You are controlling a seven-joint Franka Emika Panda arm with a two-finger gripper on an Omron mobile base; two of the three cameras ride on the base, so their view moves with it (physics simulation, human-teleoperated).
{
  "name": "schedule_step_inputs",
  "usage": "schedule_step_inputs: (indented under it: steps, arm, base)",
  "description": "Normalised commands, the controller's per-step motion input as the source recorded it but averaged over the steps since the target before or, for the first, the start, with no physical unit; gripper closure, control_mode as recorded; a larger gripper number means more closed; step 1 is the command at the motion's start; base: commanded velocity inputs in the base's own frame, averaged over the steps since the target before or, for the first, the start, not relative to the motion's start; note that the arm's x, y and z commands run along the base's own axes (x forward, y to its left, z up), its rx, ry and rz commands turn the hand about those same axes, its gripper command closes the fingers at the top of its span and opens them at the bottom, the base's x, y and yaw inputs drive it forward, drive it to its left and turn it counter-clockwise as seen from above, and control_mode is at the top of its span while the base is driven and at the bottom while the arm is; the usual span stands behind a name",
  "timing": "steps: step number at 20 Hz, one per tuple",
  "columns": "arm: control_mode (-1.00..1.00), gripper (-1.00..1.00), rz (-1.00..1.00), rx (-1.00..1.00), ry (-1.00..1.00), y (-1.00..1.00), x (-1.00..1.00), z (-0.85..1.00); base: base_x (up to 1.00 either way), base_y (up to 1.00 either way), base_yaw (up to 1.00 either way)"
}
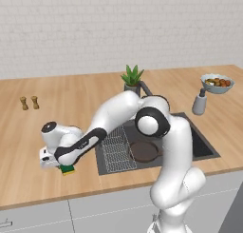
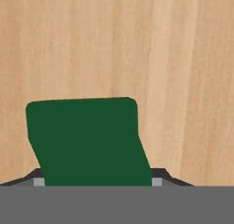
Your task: Pick the pan and sponge and place them into the sink. Then turn on the water.
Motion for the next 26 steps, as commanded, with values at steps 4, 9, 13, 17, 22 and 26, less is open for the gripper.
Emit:
schedule_step_inputs:
  steps: [4, 9, 13, 17, 22, 26]
  arm:
    - [-1.0, 1.0, -0.45, 0.13, -0.25, -0.39, -0.06, 0.01]
    - [-1.0, 1.0, -0.46, 0.19, -0.16, -0.76, -0.13, 0.43]
    - [-1.0, 1.0, -0.27, 0.24, 0.0, -0.88, -0.21, 0.97]
    - [-1.0, 1.0, -0.17, 0.29, 0.16, -0.91, -0.3, 1.0]
    - [-1.0, 1.0, -0.19, 0.24, 0.19, -0.88, -0.34, 1.0]
    - [-1.0, 1.0, -0.23, 0.2, 0.2, -0.87, -0.34, 1.0]
  base:
    - [0.0, 0.0, 0.0]
    - [0.0, 0.0, 0.0]
    - [0.0, 0.0, 0.0]
    - [0.0, 0.0, 0.0]
    - [0.0, 0.0, 0.0]
    - [0.0, 0.0, 0.0]
